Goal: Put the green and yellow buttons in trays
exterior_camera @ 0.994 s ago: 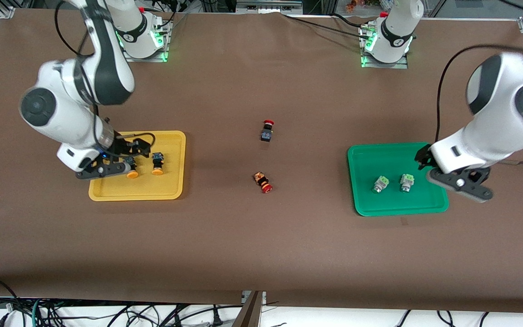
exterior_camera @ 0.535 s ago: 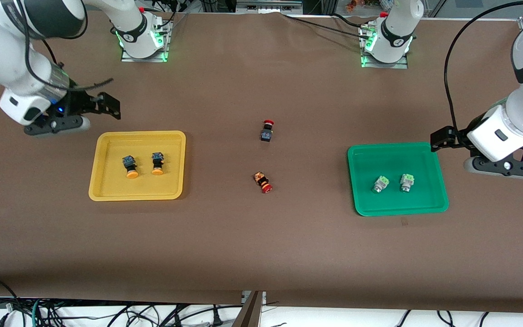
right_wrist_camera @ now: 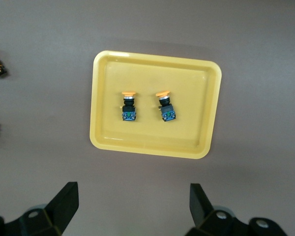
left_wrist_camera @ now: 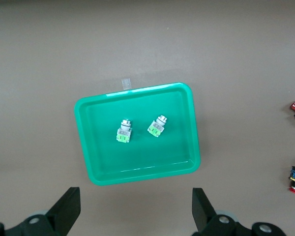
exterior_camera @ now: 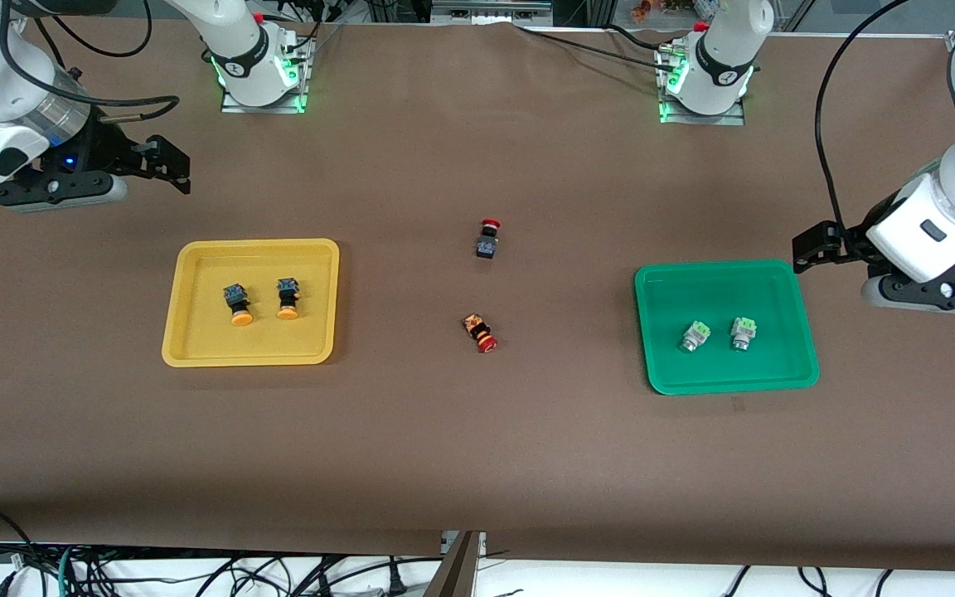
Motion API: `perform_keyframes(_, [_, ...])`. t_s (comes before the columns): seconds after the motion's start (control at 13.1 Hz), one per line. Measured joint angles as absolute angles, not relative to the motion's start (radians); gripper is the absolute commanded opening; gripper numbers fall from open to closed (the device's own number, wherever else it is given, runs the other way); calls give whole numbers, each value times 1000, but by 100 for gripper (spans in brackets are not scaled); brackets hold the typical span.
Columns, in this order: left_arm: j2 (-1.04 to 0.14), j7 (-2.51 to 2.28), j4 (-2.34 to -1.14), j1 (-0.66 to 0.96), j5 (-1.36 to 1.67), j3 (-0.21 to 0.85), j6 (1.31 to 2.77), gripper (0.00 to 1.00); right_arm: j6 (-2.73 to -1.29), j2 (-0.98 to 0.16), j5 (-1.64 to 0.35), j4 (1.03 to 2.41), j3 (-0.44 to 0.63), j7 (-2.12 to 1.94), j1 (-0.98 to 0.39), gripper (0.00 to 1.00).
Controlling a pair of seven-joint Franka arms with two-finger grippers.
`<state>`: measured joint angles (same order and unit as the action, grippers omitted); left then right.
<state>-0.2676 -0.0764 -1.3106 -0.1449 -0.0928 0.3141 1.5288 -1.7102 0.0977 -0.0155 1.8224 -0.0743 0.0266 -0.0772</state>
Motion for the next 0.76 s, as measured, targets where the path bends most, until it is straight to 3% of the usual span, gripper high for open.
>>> perform_keyframes(0.15, [-220, -77, -1353, -93, -80, 257, 1553, 100, -1708, 84, -15, 1792, -108, 26, -36, 100])
perform_keyframes(0.38, [-20, -77, -1639, 23, -46, 108, 1730, 100, -1708, 67, -15, 1767, -111, 26, -32, 100])
perform_keyframes(0.54, [84, -77, -1784, 38, -44, 84, 1779, 100, -1706, 58, -15, 1750, -113, 26, -32, 100])
perform_keyframes(0.76, [85, -78, -1796, 39, -44, 80, 1751, 100, -1702, 53, -15, 1737, -113, 26, -27, 100])
